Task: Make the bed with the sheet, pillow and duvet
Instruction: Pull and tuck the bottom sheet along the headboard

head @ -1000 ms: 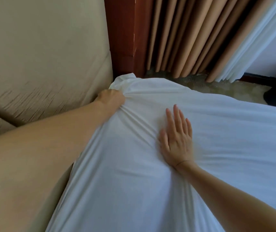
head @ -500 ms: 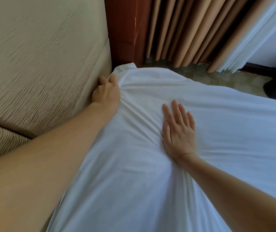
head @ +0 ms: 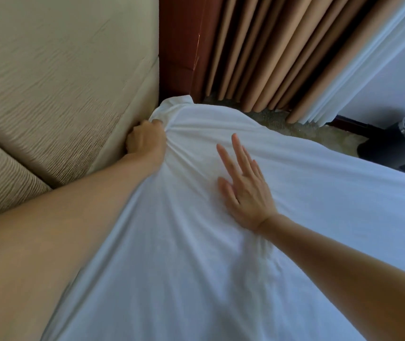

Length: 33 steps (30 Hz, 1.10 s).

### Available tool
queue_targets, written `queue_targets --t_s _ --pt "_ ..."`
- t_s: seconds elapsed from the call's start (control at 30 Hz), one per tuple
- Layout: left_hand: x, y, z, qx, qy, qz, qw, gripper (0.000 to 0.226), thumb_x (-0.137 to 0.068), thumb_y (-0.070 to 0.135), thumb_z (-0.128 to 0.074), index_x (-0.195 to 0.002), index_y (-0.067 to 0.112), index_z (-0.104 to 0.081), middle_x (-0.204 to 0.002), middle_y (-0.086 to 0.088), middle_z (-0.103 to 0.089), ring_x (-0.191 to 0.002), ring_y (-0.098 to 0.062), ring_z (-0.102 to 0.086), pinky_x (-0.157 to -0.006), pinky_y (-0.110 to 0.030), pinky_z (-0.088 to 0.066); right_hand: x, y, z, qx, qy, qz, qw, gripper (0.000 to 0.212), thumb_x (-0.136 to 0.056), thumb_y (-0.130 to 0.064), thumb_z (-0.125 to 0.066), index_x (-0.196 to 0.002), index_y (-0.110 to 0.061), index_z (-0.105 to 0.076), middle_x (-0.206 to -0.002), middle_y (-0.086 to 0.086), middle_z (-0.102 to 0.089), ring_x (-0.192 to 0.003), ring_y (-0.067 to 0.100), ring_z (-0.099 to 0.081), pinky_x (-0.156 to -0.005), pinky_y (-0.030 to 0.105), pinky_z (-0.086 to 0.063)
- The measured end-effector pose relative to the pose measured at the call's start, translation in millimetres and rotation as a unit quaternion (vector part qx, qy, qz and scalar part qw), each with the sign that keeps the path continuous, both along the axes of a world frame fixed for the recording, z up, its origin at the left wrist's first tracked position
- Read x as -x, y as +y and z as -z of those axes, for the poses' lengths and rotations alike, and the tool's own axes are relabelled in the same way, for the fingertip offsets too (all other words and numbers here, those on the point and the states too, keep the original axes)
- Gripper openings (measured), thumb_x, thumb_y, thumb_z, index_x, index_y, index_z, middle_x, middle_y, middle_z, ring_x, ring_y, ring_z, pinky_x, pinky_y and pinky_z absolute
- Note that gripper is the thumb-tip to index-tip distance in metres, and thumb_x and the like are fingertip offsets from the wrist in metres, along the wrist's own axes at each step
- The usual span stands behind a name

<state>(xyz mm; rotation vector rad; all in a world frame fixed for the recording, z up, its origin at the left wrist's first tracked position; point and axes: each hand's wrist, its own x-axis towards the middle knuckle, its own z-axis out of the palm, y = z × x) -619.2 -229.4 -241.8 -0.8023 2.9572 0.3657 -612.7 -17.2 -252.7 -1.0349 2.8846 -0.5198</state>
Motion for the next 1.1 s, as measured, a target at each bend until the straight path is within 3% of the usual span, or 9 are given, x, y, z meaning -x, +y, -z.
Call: queue_targets --t_s 0.07,0.13,0.2,0.33,0.6,0.7,0.87,0.97,1.1 --pt "7.9 -0.2 4.4 -0.010 0.001 -0.014 1.000 0.032 -0.099 0.008 -0.032 -0.122 -0.004 -0.050 -0.128 -0.027 -0.050 -0.116 -0.045 -0.049 -0.090 -0.047 -0.042 6.4 4.1 6.1 0.023 0.015 -0.003 1.000 0.064 -0.088 -0.046 -0.024 -0.145 -0.029 0.000 -0.155 -0.007 0.004 -0.146 0.027 -0.007 -0.117 0.045 -0.015" --pt "15.9 -0.1 9.7 -0.008 0.000 -0.020 1.000 0.031 -0.099 0.009 -0.033 -0.119 -0.006 -0.053 -0.126 -0.027 -0.053 -0.115 -0.044 -0.051 -0.089 -0.048 -0.043 9.5 4.4 15.5 0.010 0.020 0.039 0.999 0.066 -0.086 -0.050 -0.021 -0.145 -0.031 0.000 -0.158 -0.005 0.000 -0.147 0.022 -0.004 -0.116 0.039 -0.006" --pt "20.0 -0.4 13.5 0.000 -0.002 -0.015 1.000 0.031 -0.099 0.007 -0.033 -0.116 -0.007 -0.055 -0.123 -0.028 -0.055 -0.113 -0.044 -0.052 -0.087 -0.048 -0.044 9.6 2.2 23.9 -0.009 0.032 0.052 0.998 0.065 -0.086 -0.049 -0.019 -0.148 -0.030 -0.012 -0.159 0.000 -0.009 -0.146 0.023 -0.008 -0.115 0.035 -0.001" --pt "19.9 0.7 10.4 -0.006 -0.003 -0.016 1.000 0.033 -0.100 0.014 -0.035 -0.116 -0.008 -0.054 -0.122 -0.030 -0.055 -0.113 -0.046 -0.052 -0.087 -0.049 -0.043 12.4 3.1 32.4 -0.009 0.083 0.059 0.995 0.059 -0.089 -0.043 -0.028 -0.143 -0.023 -0.039 -0.151 0.008 -0.034 -0.140 0.030 -0.029 -0.111 0.038 -0.011" --pt "28.9 5.8 -16.0 -0.038 0.001 -0.032 0.999 0.052 -0.100 0.038 -0.029 -0.128 -0.004 -0.041 -0.131 -0.027 -0.048 -0.119 -0.045 -0.047 -0.092 -0.046 -0.040 22.6 -0.3 41.8 0.007 0.102 0.068 0.992 0.058 -0.087 -0.041 -0.033 -0.141 -0.021 -0.041 -0.149 0.009 -0.036 -0.138 0.020 -0.025 -0.111 0.034 -0.014" --pt "46.9 4.1 -27.8 -0.077 0.042 -0.014 0.996 0.043 -0.102 0.029 -0.023 -0.122 -0.002 -0.045 -0.128 -0.025 -0.046 -0.116 -0.044 -0.047 -0.092 -0.046 -0.038 26.4 -1.1 41.3 0.011 0.101 0.067 0.993 0.058 -0.088 -0.040 -0.032 -0.141 -0.020 -0.041 -0.149 0.010 -0.037 -0.138 0.020 -0.025 -0.110 0.036 -0.018" --pt "62.0 -14.5 -20.9 -0.181 -0.082 -0.030 0.980 0.036 -0.095 0.020 -0.042 -0.125 0.000 -0.045 -0.128 -0.023 -0.050 -0.105 -0.042 -0.059 -0.087 -0.049 -0.052 29.4 -1.4 42.3 0.011 0.100 0.062 0.993 0.058 -0.087 -0.039 -0.033 -0.141 -0.019 -0.040 -0.149 0.011 -0.036 -0.138 0.021 -0.025 -0.110 0.037 -0.019" --pt "64.5 -17.9 -24.5 -0.138 -0.083 0.006 0.987 0.032 -0.091 0.014 -0.049 -0.119 -0.001 -0.049 -0.124 -0.022 -0.052 -0.106 -0.041 -0.057 -0.086 -0.045 -0.051 31.4 -1.0 42.7 0.008 0.099 0.060 0.993 0.058 -0.087 -0.039 -0.033 -0.142 -0.020 -0.038 -0.150 0.011 -0.035 -0.139 0.021 -0.024 -0.110 0.036 -0.018" --pt "65.7 -14.4 -32.4 -0.054 -0.046 0.082 0.994 0.021 -0.089 -0.003 -0.040 -0.104 -0.009 -0.053 -0.118 -0.026 -0.049 -0.105 -0.043 -0.051 -0.083 -0.048 -0.043 31.2 -1.0 44.5 0.000 0.090 0.066 0.994 0.059 -0.086 -0.039 -0.033 -0.143 -0.022 -0.032 -0.151 0.009 -0.033 -0.139 0.020 -0.023 -0.110 0.035 -0.016"
